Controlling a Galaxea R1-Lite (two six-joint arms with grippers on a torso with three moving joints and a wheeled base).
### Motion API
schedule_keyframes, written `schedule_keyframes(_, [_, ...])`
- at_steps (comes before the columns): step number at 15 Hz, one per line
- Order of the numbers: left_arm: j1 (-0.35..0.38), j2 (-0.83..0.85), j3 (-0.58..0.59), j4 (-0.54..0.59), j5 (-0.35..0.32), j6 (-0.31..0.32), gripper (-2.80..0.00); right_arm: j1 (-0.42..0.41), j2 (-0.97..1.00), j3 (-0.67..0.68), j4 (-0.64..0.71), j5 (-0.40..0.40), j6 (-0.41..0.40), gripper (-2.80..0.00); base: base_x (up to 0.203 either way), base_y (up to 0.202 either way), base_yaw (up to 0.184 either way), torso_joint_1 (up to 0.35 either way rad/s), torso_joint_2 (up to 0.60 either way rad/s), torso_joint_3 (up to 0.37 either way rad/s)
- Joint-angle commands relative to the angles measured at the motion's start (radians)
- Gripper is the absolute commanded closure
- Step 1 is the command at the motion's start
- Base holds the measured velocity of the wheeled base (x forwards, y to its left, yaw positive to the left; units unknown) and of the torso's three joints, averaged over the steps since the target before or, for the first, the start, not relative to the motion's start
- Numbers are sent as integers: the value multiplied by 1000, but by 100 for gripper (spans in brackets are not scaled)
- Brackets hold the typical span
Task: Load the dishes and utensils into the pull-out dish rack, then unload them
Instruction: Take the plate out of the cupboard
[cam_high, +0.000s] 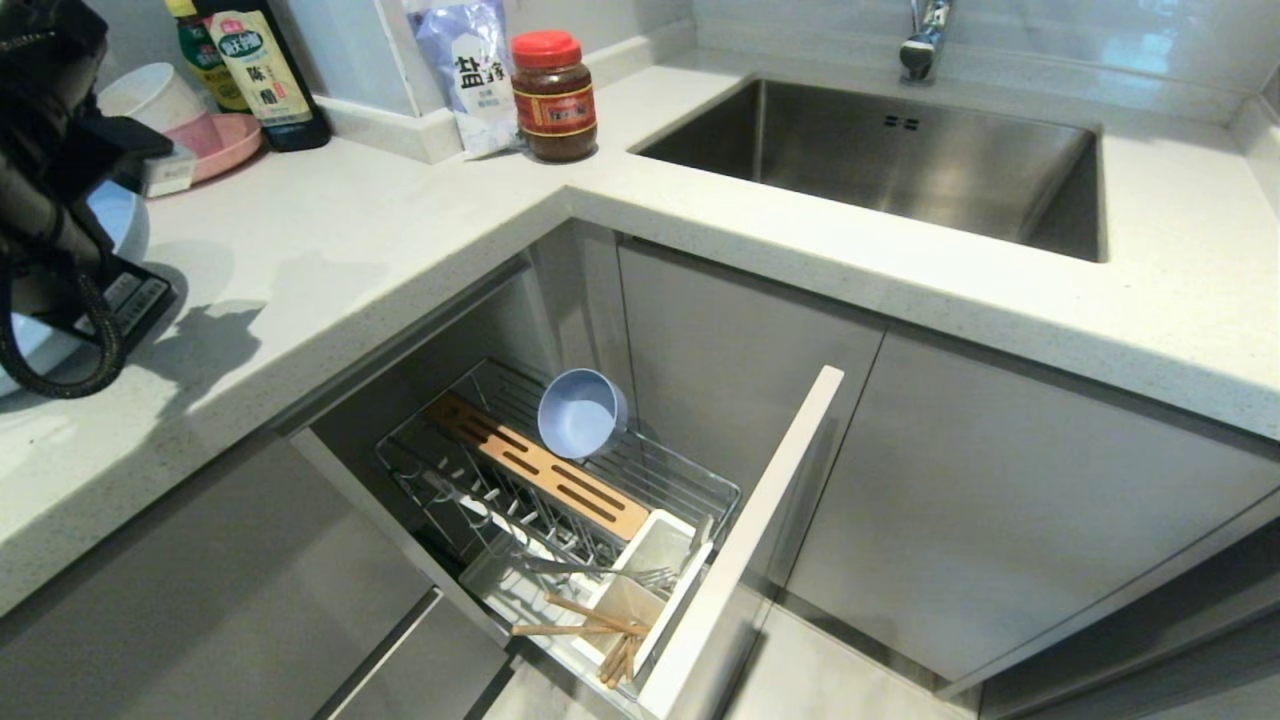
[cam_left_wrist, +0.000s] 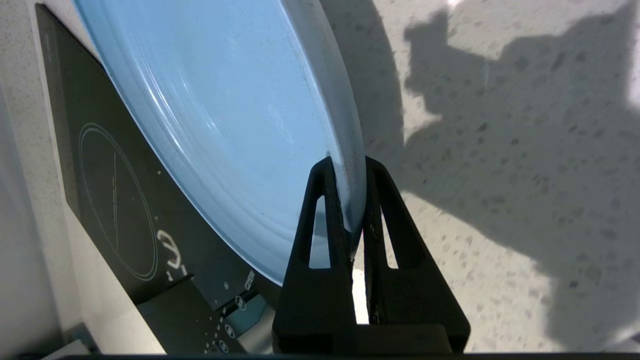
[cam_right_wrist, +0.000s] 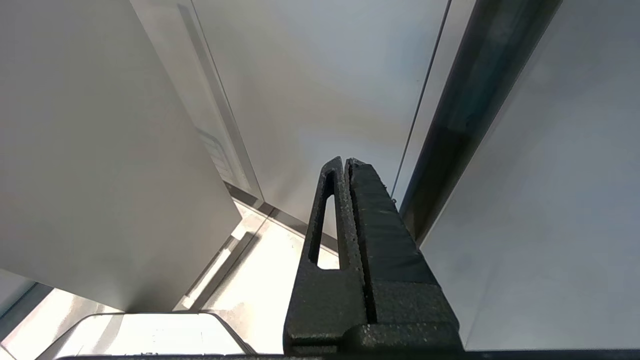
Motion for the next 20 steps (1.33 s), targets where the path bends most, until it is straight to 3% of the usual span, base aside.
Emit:
schedule_keyframes(1, [-10, 24, 0, 5, 17, 4, 0, 0, -4, 2, 0, 0, 0, 0, 0, 0, 0, 0, 0, 0])
schedule_keyframes(7, [-15, 46, -1, -16, 21, 5, 0, 0, -3, 2, 0, 0, 0, 0, 0, 0, 0, 0, 0, 0])
schedule_keyframes(8, [-14, 46, -1, -26, 21, 4, -280, 0, -4, 2, 0, 0, 0, 0, 0, 0, 0, 0, 0, 0])
schedule_keyframes(13, [-13, 20, -1, -29, 9, -5, -280, 0, -4, 2, 0, 0, 0, 0, 0, 0, 0, 0, 0, 0])
schedule_keyframes(16, [-12, -27, 0, -89, -53, -38, -280, 0, -4, 2, 0, 0, 0, 0, 0, 0, 0, 0, 0, 0])
schedule_keyframes(18, [-9, -75, 1, -127, -113, -117, -280, 0, -4, 2, 0, 0, 0, 0, 0, 0, 0, 0, 0, 0])
schedule_keyframes(20, [-11, -140, 7, -134, -196, -293, -280, 0, -4, 2, 0, 0, 0, 0, 0, 0, 0, 0, 0, 0])
